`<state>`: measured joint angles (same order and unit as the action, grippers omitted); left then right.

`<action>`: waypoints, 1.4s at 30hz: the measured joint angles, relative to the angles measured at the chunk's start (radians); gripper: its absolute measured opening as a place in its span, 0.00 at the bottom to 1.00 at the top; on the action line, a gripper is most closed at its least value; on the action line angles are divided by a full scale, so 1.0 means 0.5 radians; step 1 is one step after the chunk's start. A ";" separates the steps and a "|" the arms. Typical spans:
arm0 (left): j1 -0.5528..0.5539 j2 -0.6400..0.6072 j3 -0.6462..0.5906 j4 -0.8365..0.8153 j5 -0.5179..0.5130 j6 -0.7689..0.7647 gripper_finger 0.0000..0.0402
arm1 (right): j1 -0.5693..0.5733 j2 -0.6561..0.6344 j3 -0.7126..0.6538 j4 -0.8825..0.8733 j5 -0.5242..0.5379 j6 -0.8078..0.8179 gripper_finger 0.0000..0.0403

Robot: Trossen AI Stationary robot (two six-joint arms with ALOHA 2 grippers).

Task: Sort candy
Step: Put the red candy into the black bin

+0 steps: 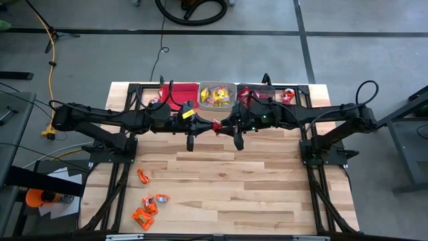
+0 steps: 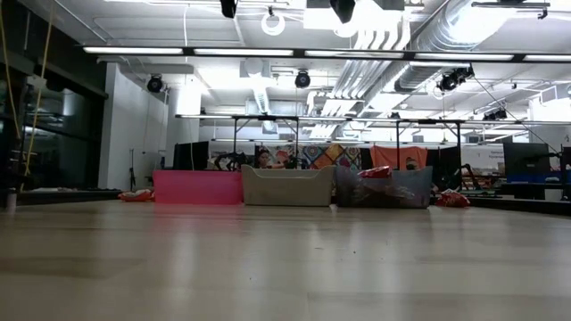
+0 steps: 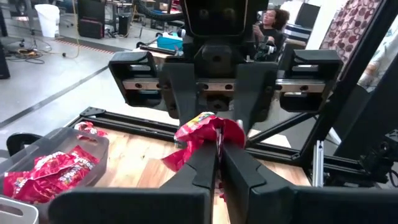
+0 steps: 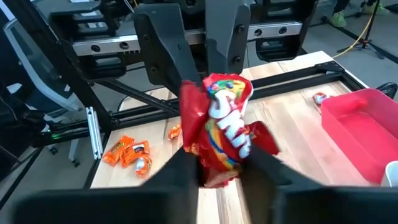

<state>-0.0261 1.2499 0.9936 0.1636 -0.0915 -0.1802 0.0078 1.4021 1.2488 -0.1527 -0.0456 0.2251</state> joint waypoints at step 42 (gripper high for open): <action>0.047 -0.548 -0.480 -0.149 -0.123 -0.452 0.50 | -1.530 -0.294 -0.541 -0.648 0.128 0.390 0.11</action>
<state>-0.0029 0.9761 0.7536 0.0890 -0.1531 -0.4065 -0.7574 1.2553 0.9783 -0.4765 0.0183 0.4203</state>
